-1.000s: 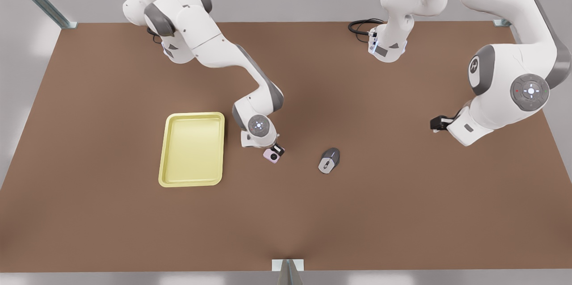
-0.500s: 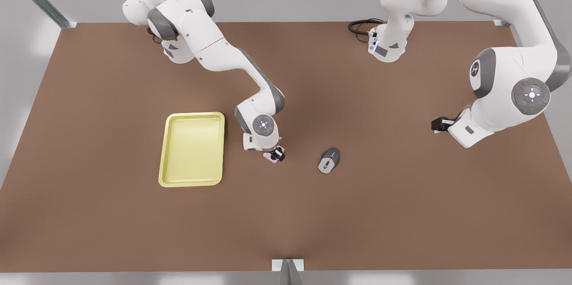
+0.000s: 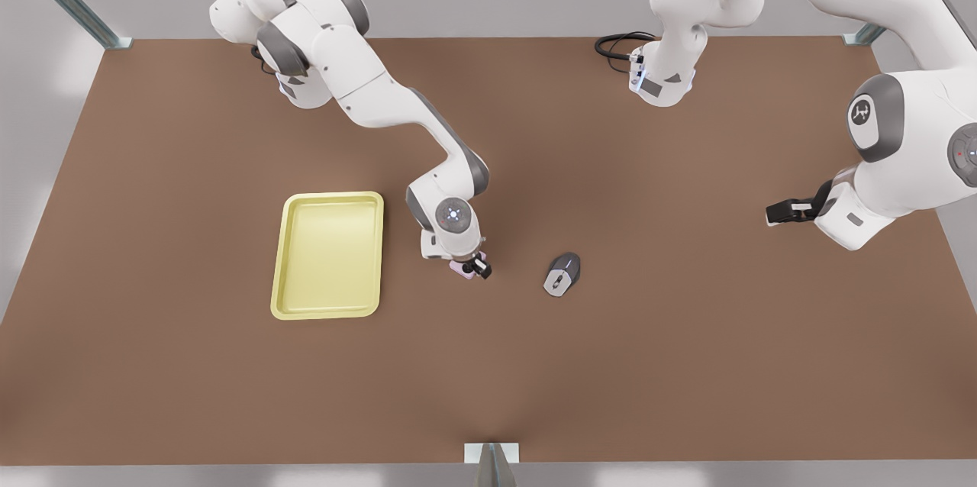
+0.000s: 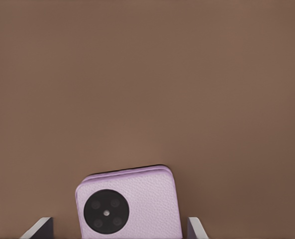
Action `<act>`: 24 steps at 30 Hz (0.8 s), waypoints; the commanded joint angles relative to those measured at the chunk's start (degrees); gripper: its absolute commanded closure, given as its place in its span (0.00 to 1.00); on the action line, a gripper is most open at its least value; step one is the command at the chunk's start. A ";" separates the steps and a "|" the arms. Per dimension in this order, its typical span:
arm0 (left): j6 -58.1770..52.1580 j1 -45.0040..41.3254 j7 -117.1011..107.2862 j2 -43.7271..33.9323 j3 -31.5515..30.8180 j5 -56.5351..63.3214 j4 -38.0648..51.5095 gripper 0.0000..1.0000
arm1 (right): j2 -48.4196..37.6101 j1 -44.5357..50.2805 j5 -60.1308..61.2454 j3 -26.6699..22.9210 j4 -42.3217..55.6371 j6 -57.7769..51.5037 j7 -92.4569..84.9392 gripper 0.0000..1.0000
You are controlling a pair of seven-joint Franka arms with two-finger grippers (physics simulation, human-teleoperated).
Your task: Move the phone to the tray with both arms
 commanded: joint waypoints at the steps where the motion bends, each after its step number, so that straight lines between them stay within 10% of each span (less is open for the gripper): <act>1: -0.11 0.06 -2.18 0.02 0.15 -0.41 0.03 0.00 | 0.06 0.00 -0.05 0.00 0.15 0.57 0.64 0.00; 24: 0.50 1.03 -0.87 2.04 2.35 -3.66 -0.85 0.00 | 1.64 0.00 -0.05 0.00 0.59 1.45 0.29 0.00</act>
